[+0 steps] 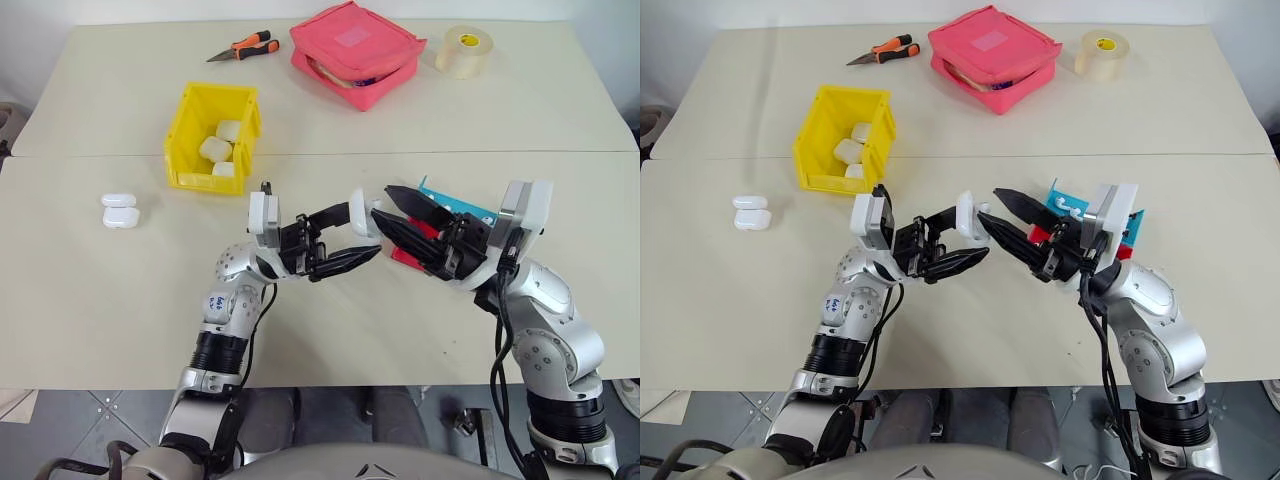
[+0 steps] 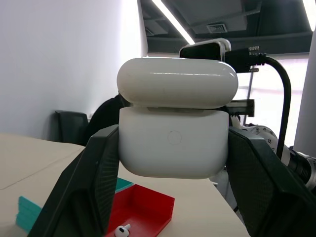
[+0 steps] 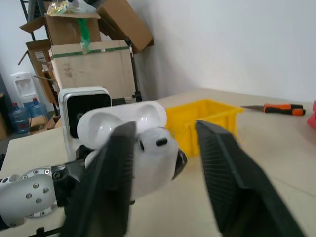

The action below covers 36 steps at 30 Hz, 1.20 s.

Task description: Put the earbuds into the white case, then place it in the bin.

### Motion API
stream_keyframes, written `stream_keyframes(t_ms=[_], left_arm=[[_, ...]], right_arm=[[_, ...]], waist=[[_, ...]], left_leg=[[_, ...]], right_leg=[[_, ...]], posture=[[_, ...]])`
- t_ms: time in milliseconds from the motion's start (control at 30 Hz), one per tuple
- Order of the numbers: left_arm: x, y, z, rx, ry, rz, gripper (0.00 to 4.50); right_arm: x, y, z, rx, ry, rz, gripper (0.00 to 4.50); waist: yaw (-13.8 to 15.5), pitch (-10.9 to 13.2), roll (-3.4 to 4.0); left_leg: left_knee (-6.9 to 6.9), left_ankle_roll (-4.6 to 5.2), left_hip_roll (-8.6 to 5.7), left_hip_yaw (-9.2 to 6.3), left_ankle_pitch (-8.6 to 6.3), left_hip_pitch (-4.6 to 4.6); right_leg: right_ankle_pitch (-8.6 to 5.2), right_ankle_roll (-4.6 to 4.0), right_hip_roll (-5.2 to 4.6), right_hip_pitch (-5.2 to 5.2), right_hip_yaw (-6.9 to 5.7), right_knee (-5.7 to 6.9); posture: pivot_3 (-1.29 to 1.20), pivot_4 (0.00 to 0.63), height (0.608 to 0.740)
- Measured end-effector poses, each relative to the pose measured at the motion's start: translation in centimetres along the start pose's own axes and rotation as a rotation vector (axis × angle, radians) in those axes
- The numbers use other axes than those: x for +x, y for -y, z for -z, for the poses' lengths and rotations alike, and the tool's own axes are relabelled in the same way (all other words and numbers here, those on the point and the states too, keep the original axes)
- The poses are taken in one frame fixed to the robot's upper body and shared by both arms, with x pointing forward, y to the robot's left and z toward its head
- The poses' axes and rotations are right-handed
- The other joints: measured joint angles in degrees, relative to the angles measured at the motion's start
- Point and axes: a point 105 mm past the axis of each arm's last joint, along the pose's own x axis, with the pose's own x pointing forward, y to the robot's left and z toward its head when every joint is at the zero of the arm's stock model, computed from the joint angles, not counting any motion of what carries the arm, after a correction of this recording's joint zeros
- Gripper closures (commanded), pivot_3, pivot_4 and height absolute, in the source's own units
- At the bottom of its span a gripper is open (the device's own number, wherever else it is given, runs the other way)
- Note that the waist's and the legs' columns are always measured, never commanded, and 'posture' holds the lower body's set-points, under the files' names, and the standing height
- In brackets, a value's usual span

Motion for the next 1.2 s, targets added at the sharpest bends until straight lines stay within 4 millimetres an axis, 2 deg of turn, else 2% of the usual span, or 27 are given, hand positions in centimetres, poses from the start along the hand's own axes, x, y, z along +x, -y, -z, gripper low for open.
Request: stream_keyframes(t_ms=[133,167,300,400,500,767,967,1067,1200], left_arm=[[0.3,-0.3,-0.5,0.017,0.020,-0.002,1.71],[0.6,-0.3,-0.6,0.020,0.028,0.006,1.71],[1.0,-0.1,-0.6,0.018,0.038,0.015,1.71],[0.6,-0.2,-0.6,0.021,0.024,0.012,1.71],[-0.4,-0.4,-0.9,0.041,-0.007,0.005,1.71],[-3.2,0.4,-1.1,0.066,-0.093,0.056,1.71],[-4.3,1.4,-1.4,0.064,-0.117,0.125,1.71],[-4.8,1.8,-1.0,0.044,-0.120,0.121,1.71],[-4.4,2.1,-1.2,0.054,-0.119,0.133,1.71]], right_arm=[[0.2,-0.6,0.4,0.032,-0.019,-0.041,0.26],[0.3,-0.7,0.7,0.043,-0.029,-0.048,0.05],[0.0,-0.7,0.6,0.033,-0.046,-0.057,0.05],[-1.8,-0.1,-0.3,-0.026,-0.092,-0.020,0.05],[-5.2,1.1,-0.3,-0.069,-0.201,0.072,0.05],[-13.3,1.4,0.4,-0.162,-0.499,0.164,0.05],[-17.9,2.4,0.8,-0.187,-0.625,0.248,0.05],[-18.5,2.9,0.8,-0.180,-0.648,0.252,0.05],[-17.2,5.0,-0.8,-0.245,-0.692,0.215,0.05]], waist=[[0.1,0.0,0.00],[0.1,0.0,0.00],[0.1,0.0,0.00],[0.3,0.0,-0.01],[0.3,0.0,-0.02],[0.2,0.0,-0.03],[0.2,0.0,0.00],[0.1,0.0,-0.01],[0.0,0.0,0.00]], left_leg=[[0.01,0.00,-0.01,0.00,0.00,-0.01],[0.01,0.00,-0.02,-0.01,0.00,-0.01],[-0.02,0.01,-0.01,-0.01,-0.01,-0.01],[-0.01,0.01,-0.02,-0.02,-0.01,-0.03],[-0.05,0.05,-0.02,0.01,-0.03,-0.03],[-0.03,0.06,0.01,0.10,-0.02,0.05],[-0.03,0.06,0.00,0.10,-0.02,0.07],[-0.02,0.06,0.02,0.10,-0.02,0.07],[-0.02,0.05,0.07,0.14,-0.02,0.09]], right_leg=[[0.00,0.00,-0.01,0.01,0.00,-0.02],[0.00,0.00,-0.01,0.01,0.00,-0.02],[0.00,0.00,-0.01,0.00,0.00,-0.04],[0.00,0.00,-0.01,0.02,-0.02,-0.06],[0.00,0.00,-0.01,0.03,-0.02,-0.08],[0.00,0.01,0.00,0.09,0.02,-0.05],[0.00,0.01,-0.01,0.11,0.04,-0.06],[0.00,0.01,-0.01,0.11,0.04,-0.06],[0.01,0.01,0.01,0.10,0.07,-0.06]], posture=[[0.00,0.150,0.740],[0.00,0.150,0.740],[0.00,0.150,0.740],[0.00,0.150,0.740],[0.00,0.150,0.740],[0.00,0.150,0.740],[0.00,0.150,0.740],[0.00,0.150,0.740],[0.00,0.150,0.740]])
